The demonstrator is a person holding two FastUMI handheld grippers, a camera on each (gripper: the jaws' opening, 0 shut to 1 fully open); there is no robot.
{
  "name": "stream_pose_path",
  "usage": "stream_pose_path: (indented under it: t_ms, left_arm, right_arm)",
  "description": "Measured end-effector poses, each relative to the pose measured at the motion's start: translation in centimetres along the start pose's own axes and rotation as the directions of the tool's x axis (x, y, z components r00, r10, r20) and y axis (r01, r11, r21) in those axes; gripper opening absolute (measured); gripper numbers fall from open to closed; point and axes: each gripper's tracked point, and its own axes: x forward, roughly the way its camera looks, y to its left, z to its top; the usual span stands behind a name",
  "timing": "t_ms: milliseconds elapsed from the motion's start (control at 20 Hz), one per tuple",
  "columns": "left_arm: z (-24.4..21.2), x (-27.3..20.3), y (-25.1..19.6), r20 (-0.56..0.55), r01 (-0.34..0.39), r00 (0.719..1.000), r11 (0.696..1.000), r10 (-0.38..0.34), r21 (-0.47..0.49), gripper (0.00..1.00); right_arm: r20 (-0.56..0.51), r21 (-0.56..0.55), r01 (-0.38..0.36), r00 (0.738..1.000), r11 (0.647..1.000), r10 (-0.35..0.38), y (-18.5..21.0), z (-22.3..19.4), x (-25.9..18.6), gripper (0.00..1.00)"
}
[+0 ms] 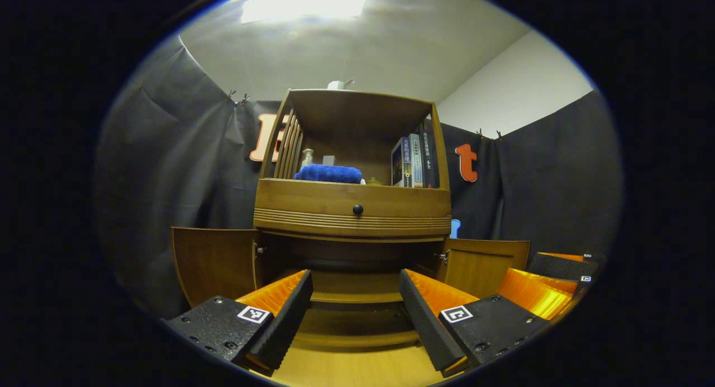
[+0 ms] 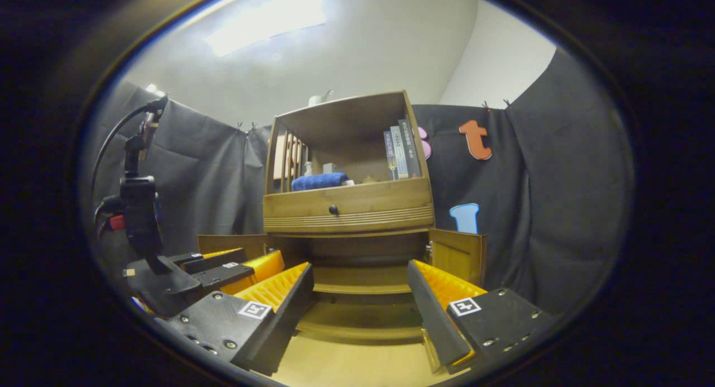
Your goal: Open the right door of the double-door shoe cabinet with the right hand, and open the left door with the left hand.
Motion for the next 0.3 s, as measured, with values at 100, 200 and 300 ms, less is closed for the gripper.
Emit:
stream_pose_path:
  t_ms: [100,200,300]
  left_arm:
    - [-0.1,-0.1,-0.2,-0.007,0.008,1.000,1.000,-0.008,-0.017,0.92]
    - [-0.1,0.0,-0.3,-0.012,0.014,1.000,0.999,-0.014,-0.033,0.92]
    - [0.1,0.0,-0.4,-0.006,0.015,1.000,1.000,-0.015,-0.027,0.95]
  right_arm:
    - [0.005,0.005,0.008,1.000,1.000,-0.008,-0.1,0.1,-0.1,1.00]
    - [0.020,0.016,0.005,1.000,1.000,-0.006,0.1,0.5,-0.2,1.00]
    - [0.036,0.022,0.002,0.999,1.000,-0.003,0.3,1.0,-0.3,0.99]
